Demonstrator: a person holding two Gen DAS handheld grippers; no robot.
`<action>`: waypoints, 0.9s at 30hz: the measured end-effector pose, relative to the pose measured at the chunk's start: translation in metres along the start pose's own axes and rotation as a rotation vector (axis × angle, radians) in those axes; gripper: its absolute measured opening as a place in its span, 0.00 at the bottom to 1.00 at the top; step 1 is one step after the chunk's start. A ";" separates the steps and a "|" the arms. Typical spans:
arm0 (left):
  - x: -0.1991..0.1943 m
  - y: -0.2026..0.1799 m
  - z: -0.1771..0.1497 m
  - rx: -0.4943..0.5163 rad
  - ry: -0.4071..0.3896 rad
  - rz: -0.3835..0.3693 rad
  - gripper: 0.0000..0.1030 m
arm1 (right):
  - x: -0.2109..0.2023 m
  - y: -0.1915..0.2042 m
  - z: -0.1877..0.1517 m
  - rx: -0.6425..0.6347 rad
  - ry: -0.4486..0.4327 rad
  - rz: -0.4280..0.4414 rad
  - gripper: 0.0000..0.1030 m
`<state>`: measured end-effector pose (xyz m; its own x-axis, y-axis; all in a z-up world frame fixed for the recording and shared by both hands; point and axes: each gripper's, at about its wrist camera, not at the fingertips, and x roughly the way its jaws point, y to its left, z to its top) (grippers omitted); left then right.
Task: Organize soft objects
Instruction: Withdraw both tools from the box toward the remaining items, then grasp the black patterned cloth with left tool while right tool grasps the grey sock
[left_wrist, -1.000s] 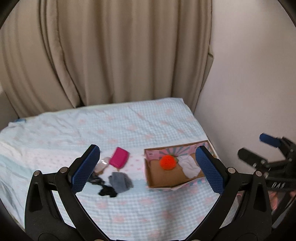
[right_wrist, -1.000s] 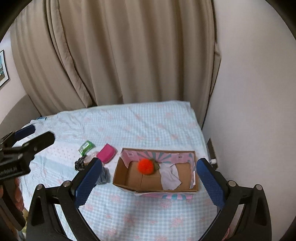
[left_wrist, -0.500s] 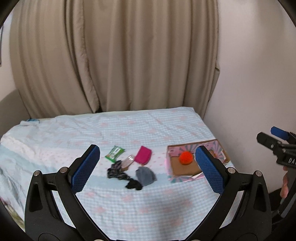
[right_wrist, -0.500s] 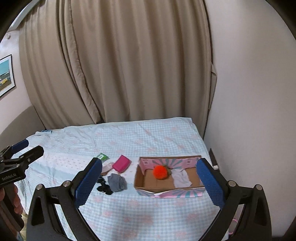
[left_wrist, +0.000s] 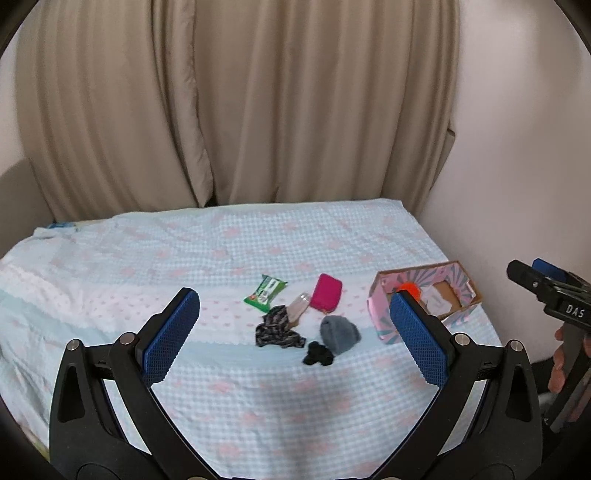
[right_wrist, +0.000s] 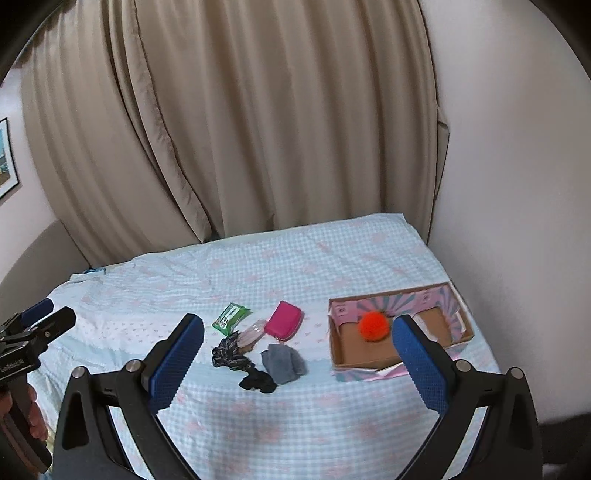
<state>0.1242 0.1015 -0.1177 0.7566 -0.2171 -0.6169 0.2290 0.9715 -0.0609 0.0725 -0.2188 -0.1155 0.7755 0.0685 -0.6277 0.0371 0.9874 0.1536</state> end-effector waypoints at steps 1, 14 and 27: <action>0.005 0.008 -0.001 0.011 0.003 -0.005 1.00 | 0.007 0.008 -0.004 0.011 0.007 -0.007 0.99; 0.161 0.072 -0.043 0.077 0.102 -0.160 1.00 | 0.133 0.077 -0.058 0.037 0.066 -0.087 0.99; 0.338 0.067 -0.134 0.099 0.216 -0.226 1.00 | 0.282 0.069 -0.133 0.011 0.185 -0.139 0.99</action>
<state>0.3133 0.1059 -0.4355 0.5345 -0.3907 -0.7495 0.4430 0.8847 -0.1453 0.2105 -0.1128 -0.3835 0.6334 -0.0421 -0.7727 0.1433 0.9876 0.0637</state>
